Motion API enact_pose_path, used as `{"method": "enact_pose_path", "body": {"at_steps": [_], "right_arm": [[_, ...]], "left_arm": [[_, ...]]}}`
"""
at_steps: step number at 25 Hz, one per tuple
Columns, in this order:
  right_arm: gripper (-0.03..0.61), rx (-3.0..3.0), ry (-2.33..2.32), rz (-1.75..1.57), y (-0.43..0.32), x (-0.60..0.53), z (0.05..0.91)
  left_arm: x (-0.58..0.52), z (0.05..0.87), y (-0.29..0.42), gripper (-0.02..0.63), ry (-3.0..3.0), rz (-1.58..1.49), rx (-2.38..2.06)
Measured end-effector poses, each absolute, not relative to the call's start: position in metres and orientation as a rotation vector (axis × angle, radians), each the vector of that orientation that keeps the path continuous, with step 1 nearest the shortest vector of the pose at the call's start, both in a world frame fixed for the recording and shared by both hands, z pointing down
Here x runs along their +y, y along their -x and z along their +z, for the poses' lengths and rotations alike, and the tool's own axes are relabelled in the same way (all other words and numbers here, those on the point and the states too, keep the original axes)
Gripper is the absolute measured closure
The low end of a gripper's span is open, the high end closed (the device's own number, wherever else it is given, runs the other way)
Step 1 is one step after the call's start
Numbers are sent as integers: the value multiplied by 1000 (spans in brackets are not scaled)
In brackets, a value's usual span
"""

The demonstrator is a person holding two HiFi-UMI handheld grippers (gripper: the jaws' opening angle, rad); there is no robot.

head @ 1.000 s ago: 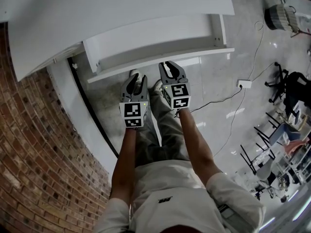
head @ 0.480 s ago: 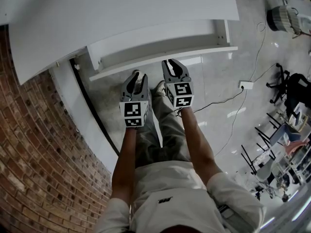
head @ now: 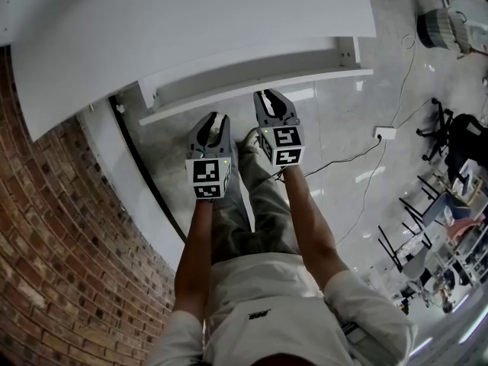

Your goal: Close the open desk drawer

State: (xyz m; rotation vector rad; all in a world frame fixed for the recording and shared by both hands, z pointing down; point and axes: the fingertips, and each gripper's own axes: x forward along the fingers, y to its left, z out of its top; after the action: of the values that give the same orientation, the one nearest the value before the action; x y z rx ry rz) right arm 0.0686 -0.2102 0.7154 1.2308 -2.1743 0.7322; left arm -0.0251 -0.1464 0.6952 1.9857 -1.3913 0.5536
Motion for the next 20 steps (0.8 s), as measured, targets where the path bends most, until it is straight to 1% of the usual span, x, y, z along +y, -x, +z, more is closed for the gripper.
{"method": "enact_pose_path", "body": {"at_steps": [20], "right_arm": [[500,-2169,-1241,725,-57,-250,714]], "left_arm": [[-191,694,36,508,-2003,527,-1394]]}}
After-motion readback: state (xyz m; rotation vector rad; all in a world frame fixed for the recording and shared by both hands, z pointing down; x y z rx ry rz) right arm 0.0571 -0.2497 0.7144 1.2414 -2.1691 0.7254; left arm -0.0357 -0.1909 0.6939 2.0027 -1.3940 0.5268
